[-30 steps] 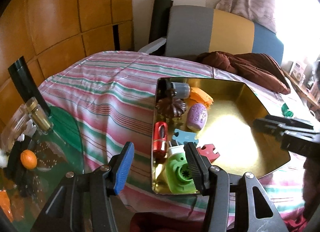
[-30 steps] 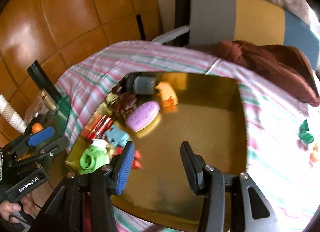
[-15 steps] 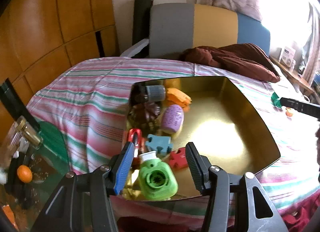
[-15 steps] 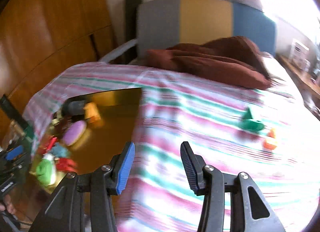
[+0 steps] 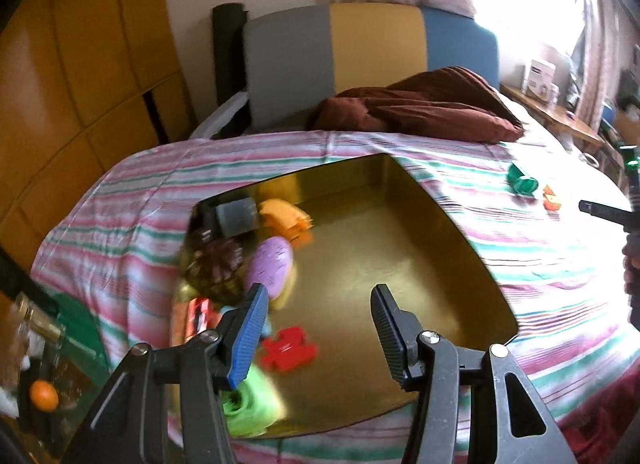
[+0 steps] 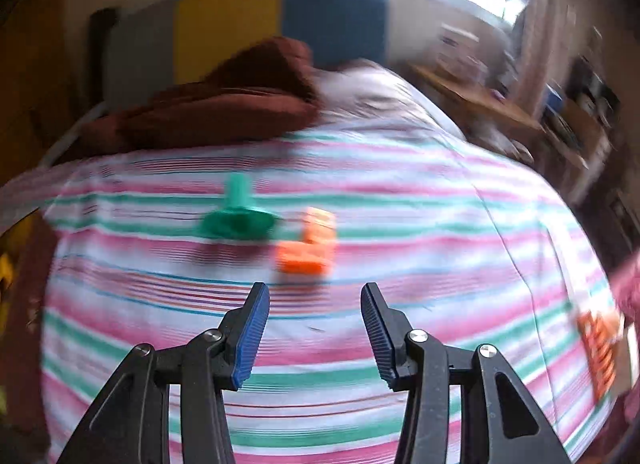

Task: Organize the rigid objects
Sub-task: 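Move both tools back over the green toy and orange cubes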

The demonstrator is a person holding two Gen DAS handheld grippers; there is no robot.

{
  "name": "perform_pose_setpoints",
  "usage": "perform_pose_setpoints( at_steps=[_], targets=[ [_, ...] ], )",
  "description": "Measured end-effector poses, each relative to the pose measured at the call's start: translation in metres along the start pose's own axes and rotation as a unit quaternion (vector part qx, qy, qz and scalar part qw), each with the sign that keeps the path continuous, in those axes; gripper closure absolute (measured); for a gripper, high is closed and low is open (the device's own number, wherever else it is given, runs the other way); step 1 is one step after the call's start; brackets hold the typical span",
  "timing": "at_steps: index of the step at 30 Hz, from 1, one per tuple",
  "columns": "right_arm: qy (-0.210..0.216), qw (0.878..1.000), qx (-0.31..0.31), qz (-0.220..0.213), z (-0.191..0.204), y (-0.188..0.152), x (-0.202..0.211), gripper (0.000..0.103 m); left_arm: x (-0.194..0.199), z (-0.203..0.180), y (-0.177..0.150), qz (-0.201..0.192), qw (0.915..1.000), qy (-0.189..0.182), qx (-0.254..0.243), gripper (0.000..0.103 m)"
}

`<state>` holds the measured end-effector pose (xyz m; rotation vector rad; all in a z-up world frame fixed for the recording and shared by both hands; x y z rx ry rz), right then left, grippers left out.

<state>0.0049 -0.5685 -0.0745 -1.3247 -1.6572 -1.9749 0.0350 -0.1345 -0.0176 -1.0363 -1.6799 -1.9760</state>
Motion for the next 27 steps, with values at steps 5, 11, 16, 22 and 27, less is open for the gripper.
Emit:
perform_pose_setpoints(
  at_steps=[5, 11, 16, 22, 27],
  targets=[
    [0.007, 0.996, -0.080, 0.025, -0.028, 0.003, -0.010, 0.055, -0.012, -0.037, 0.014, 0.012, 0.9990, -0.040, -0.018, 0.046],
    [0.015, 0.993, -0.104, 0.053, -0.032, -0.001, -0.018, 0.055, -0.033, -0.091, 0.035, 0.039, 0.9938, -0.098, -0.034, 0.046],
    [0.017, 0.991, -0.119, 0.060, -0.035, -0.002, -0.014, 0.055, -0.058, -0.140, 0.057, 0.060, 0.9879, -0.136, -0.046, 0.046],
    [0.032, 0.986, -0.150, 0.070, -0.044, -0.003, -0.017, 0.055, -0.103, -0.199, 0.081, 0.101, 0.9801, -0.163, -0.050, 0.033],
    [0.048, 0.982, -0.166, 0.075, -0.047, -0.002, -0.017, 0.055, -0.143, -0.246, 0.103, 0.117, 0.9768, -0.172, -0.052, 0.027]
  ],
)
Point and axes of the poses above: each gripper's, at about its wrist camera, not at the fingertips, and x roughly against the way its jaws point, z to its left, y to its top, the point moved 1 cm from there along -x, roughly the way its jaws point, and after that the axes turned 6 degrees about x, right-handed, at the moved point
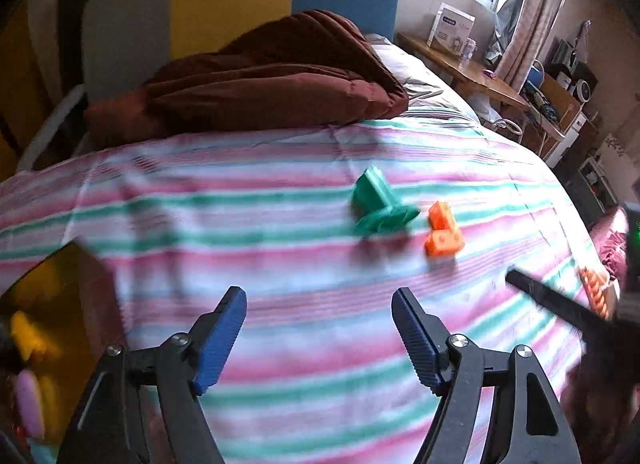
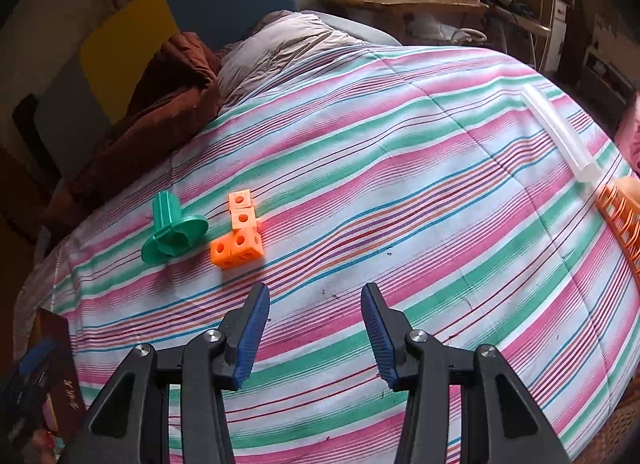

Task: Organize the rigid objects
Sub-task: 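Move both tools back over the green toy and orange cubes, then grasp the green cup toy with left tool while right tool grasps orange cubes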

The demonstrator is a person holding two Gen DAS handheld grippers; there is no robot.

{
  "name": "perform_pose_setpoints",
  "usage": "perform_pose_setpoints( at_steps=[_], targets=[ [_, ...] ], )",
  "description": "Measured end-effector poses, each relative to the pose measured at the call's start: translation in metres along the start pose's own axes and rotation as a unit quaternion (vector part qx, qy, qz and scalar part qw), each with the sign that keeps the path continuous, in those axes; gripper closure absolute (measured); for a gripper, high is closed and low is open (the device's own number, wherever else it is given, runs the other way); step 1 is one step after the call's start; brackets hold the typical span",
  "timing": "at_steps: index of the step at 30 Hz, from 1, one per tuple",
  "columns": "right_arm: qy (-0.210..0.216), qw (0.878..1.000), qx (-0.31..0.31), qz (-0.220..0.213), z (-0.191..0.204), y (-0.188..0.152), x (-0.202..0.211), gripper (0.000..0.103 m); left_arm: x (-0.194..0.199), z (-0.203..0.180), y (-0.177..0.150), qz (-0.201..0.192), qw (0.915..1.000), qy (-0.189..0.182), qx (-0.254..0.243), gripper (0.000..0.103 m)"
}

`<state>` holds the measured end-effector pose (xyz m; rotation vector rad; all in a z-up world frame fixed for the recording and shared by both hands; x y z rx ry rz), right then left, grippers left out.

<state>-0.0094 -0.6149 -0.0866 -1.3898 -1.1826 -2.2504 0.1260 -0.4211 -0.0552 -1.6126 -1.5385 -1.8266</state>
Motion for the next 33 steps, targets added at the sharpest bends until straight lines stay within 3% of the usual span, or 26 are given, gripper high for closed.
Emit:
perform_pose_setpoints(
  at_steps=[8, 15, 16, 18, 26, 33],
  targets=[
    [0.020, 1.000, -0.014, 0.019, 0.000, 0.001, -0.004, 0.055, -0.065, -0.042, 0.056, 0.019, 0.9998, -0.009, -0.002, 0.027],
    [0.029, 0.999, -0.003, 0.024, 0.006, 0.000, -0.005, 0.055, -0.129, -0.054, 0.076, 0.069, 0.9974, 0.022, 0.006, 0.029],
    [0.030, 0.999, -0.003, 0.025, 0.006, 0.000, -0.005, 0.055, -0.138, -0.052, 0.075, 0.082, 0.9963, 0.027, 0.007, 0.041],
    [0.030, 0.999, -0.002, 0.026, 0.007, 0.000, -0.006, 0.055, -0.136, -0.054, 0.073, 0.056, 0.9972, 0.046, -0.016, 0.071],
    [0.026, 0.999, -0.010, 0.036, 0.002, 0.000, -0.011, 0.055, -0.097, -0.033, 0.020, 0.059, 0.9972, 0.033, -0.032, 0.073],
    [0.034, 0.997, -0.025, 0.060, -0.006, -0.005, -0.024, 0.055, -0.029, -0.011, -0.065, 0.051, 0.9981, 0.021, -0.026, 0.073]
  ],
)
Point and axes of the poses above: each gripper's, at about its wrist camera, not at the fingertips, and x roughly against the way its jaws point, z to its left, y to its top, the point moved 1 cm from there along -x, roughly the way its jaws point, and after that the axes turned 6 degrees about x, right-handed, at the moved point
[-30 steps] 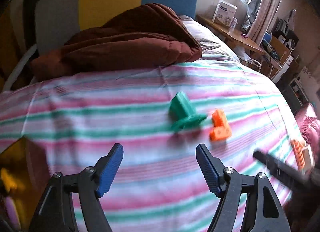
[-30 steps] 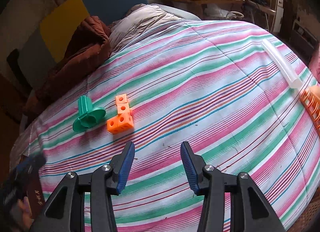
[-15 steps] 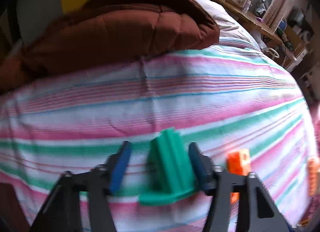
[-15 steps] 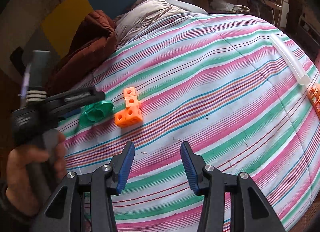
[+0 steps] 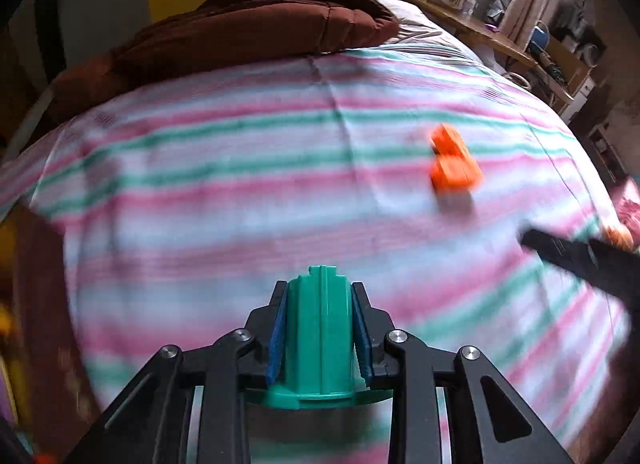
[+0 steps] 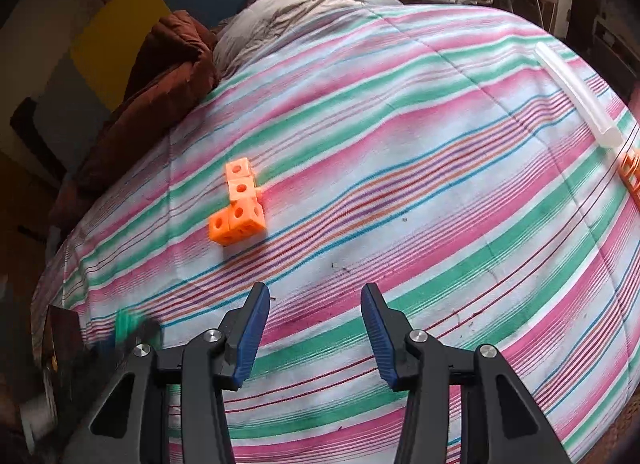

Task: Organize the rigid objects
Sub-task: 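Grasp the green cup toy with left tool while right tool grasps orange cubes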

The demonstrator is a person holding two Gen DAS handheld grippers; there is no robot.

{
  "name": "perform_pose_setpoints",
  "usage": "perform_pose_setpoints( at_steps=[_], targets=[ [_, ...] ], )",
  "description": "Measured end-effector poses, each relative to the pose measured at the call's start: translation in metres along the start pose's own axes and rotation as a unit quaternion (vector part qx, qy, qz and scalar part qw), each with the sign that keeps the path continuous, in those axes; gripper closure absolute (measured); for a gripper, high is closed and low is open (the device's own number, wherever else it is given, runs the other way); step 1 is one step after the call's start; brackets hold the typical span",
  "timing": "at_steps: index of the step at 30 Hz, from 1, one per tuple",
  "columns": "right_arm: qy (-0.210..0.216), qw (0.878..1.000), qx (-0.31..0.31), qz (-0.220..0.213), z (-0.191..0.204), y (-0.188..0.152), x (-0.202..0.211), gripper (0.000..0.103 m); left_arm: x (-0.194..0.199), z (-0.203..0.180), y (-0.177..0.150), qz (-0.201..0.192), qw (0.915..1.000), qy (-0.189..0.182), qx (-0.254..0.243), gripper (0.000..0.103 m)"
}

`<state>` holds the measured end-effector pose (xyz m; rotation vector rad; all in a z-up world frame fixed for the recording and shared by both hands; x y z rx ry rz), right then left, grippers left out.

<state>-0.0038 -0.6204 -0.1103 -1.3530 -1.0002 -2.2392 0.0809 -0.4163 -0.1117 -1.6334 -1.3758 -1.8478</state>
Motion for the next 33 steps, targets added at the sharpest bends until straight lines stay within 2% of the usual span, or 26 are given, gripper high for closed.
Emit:
perform_pose_setpoints(
  at_steps=[4, 7, 8, 10, 15, 18, 20, 23, 27, 31, 33],
  targets=[
    [0.009, 1.000, -0.001, 0.013, 0.000, -0.003, -0.008, 0.055, 0.032, 0.003, -0.050, -0.016, 0.9996, -0.001, -0.025, 0.073],
    [0.008, 1.000, 0.011, 0.015, 0.003, -0.006, -0.011, 0.055, 0.042, 0.005, -0.078, -0.026, 0.9989, 0.002, -0.039, 0.073],
    [0.007, 1.000, 0.014, 0.013, 0.004, -0.006, -0.011, 0.055, 0.046, 0.004, -0.088, -0.043, 0.9978, 0.006, -0.051, 0.073],
    [0.005, 1.000, 0.020, 0.010, 0.007, -0.007, -0.013, 0.055, 0.045, -0.002, -0.092, -0.061, 0.9956, 0.010, -0.070, 0.073],
    [-0.016, 0.998, 0.053, -0.001, 0.017, -0.012, -0.013, 0.055, 0.046, -0.001, -0.103, -0.090, 0.9925, 0.005, -0.082, 0.073],
    [0.022, 0.999, 0.033, 0.011, 0.018, -0.012, -0.012, 0.055, 0.046, -0.001, -0.106, -0.098, 0.9912, 0.001, -0.089, 0.073],
    [0.026, 0.999, 0.029, 0.014, 0.020, -0.004, -0.011, 0.055, 0.046, -0.002, -0.101, -0.098, 0.9915, -0.004, -0.085, 0.073],
    [0.015, 0.999, 0.043, -0.012, 0.033, 0.017, -0.006, 0.055, 0.046, -0.002, -0.101, -0.102, 0.9914, -0.007, -0.082, 0.073],
    [-0.012, 0.998, 0.054, -0.023, 0.051, 0.046, -0.016, 0.055, 0.045, -0.002, -0.102, -0.103, 0.9916, -0.009, -0.078, 0.073],
    [-0.058, 0.995, 0.075, -0.022, 0.066, 0.071, -0.038, 0.055, 0.045, 0.002, -0.099, -0.095, 0.9930, -0.022, -0.067, 0.073],
    [-0.082, 0.992, 0.095, 0.000, 0.070, 0.076, -0.057, 0.055, 0.045, 0.002, -0.099, -0.093, 0.9933, -0.024, -0.064, 0.073]
  ],
)
Point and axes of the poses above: each gripper's, at about its wrist camera, not at the fingertips, and x roughly against the way its jaws point, z to its left, y to its top, the point moved 1 cm from there along -x, roughly the way its jaws point, and after that the axes turned 6 degrees about x, right-handed, at the moved point
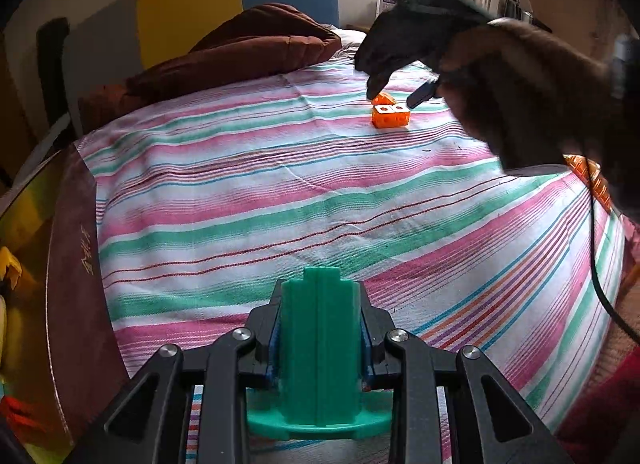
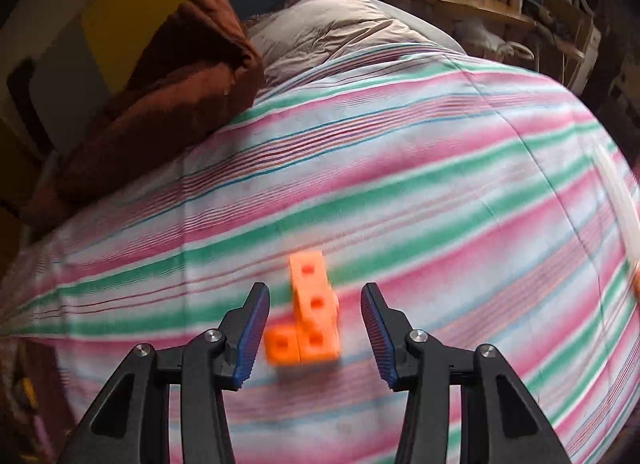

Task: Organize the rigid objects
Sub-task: 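Grasp the green cup toy with left tool while right tool grasps orange cubes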

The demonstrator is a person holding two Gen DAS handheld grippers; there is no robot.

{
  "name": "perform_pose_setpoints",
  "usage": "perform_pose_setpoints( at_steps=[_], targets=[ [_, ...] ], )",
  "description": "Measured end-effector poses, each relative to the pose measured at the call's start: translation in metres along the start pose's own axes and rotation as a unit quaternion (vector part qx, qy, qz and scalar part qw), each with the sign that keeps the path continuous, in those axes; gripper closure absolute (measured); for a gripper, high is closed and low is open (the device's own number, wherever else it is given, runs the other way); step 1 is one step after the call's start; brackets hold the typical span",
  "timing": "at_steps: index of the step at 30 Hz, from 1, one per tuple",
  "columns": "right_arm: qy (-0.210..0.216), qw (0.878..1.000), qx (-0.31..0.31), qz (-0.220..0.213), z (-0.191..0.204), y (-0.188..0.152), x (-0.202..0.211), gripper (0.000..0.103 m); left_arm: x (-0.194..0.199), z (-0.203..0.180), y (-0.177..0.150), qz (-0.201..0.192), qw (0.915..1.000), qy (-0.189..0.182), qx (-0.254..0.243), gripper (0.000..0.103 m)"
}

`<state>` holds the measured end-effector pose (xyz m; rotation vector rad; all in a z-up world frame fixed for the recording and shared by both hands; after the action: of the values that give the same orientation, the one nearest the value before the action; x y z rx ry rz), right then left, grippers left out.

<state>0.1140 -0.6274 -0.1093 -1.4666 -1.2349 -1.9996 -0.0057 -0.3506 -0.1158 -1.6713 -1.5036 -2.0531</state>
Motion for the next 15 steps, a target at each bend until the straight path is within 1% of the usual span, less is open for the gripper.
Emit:
perform_pose_setpoints(
  at_steps=[1, 2, 3, 5, 7, 8, 11, 13, 15],
  targets=[
    [-0.006, 1.000, 0.010, 0.013, 0.004, 0.002, -0.009, 0.059, 0.000, 0.000, 0.000, 0.000, 1.0000, -0.001, 0.001, 0.073],
    [-0.022, 0.999, 0.039, 0.006, 0.010, 0.001, -0.010, 0.060, 0.000, 0.000, 0.000, 0.001, 1.0000, -0.002, 0.002, 0.073],
    [-0.024, 0.998, 0.060, 0.000, 0.014, -0.001, -0.007, 0.077, 0.000, 0.000, 0.000, 0.002, 1.0000, -0.003, 0.001, 0.073],
    [0.002, 0.995, 0.101, 0.014, 0.025, -0.013, 0.000, 0.077, 0.000, 0.000, 0.001, 0.002, 1.0000, -0.004, 0.006, 0.073],
    [0.005, 0.991, 0.131, 0.019, 0.029, -0.028, 0.008, 0.077, 0.000, 0.000, 0.000, 0.000, 1.0000, -0.003, 0.008, 0.073],
    [0.012, 0.988, 0.149, 0.028, 0.031, -0.043, 0.014, 0.077, 0.000, -0.001, 0.000, 0.000, 1.0000, -0.003, 0.007, 0.073],
    [0.051, 0.982, 0.175, 0.050, 0.029, -0.082, 0.032, 0.077, -0.001, 0.000, 0.001, 0.002, 1.0000, -0.005, 0.008, 0.073],
    [0.062, 0.978, 0.191, 0.062, 0.030, -0.102, 0.041, 0.076, -0.003, 0.001, 0.002, 0.004, 0.9999, -0.004, 0.010, 0.073],
    [0.062, 0.973, 0.213, 0.059, 0.031, -0.123, 0.052, 0.076, -0.004, 0.001, 0.002, 0.005, 0.9999, -0.001, 0.009, 0.073]
  ],
)
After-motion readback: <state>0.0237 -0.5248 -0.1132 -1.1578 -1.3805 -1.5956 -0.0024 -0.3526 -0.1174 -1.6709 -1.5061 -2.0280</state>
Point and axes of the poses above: each gripper's, at about its wrist camera, not at the fingertips, and x roughly against the way its jaws point, z to its left, y to its top, the point moved 1 cm from there along -x, roughly the way its jaws point, and after that the axes turned 6 degrees about x, right-handed, at the moved point
